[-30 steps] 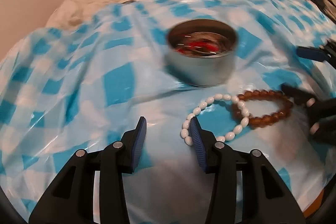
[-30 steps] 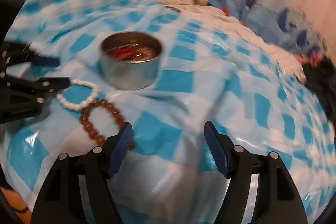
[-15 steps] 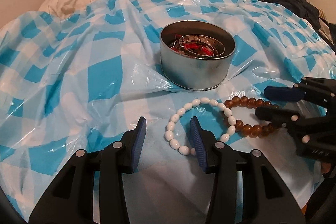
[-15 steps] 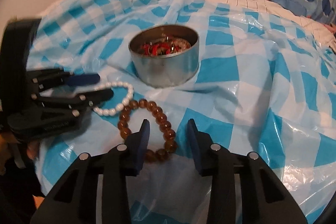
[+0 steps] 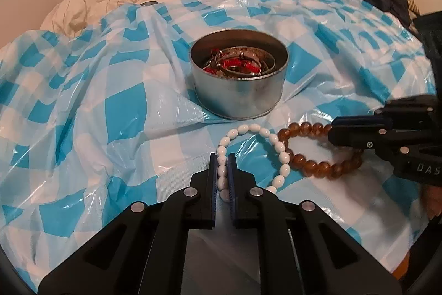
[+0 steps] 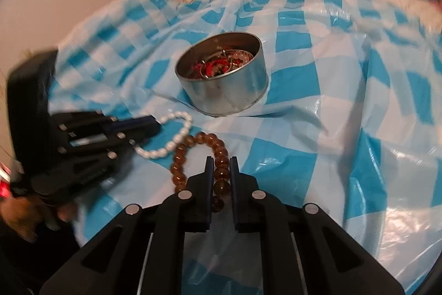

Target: Organize jewelry

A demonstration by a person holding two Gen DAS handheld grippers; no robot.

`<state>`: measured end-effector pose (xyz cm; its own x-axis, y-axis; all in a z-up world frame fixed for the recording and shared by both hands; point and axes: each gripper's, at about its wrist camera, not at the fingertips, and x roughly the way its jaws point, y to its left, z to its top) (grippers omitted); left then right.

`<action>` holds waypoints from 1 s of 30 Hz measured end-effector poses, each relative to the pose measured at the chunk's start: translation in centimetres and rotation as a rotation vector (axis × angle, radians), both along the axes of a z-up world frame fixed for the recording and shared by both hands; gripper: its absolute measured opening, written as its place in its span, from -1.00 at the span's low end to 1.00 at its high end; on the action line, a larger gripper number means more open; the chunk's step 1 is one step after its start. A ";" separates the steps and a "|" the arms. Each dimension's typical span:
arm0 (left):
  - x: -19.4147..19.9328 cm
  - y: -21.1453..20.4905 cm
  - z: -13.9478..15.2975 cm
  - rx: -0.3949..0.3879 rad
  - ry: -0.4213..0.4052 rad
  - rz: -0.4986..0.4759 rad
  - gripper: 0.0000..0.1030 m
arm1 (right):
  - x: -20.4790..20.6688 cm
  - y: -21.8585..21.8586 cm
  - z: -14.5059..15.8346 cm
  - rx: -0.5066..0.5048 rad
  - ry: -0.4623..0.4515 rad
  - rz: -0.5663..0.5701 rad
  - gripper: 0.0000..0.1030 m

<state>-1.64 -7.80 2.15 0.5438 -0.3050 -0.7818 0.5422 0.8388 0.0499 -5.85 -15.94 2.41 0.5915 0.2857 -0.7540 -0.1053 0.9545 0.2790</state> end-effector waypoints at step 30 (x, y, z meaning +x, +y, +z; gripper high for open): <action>1.9 0.1 10.1 -0.365 -0.172 0.012 -0.88 | 0.7 -1.1 8.3 0.139 -0.348 -0.054 -0.77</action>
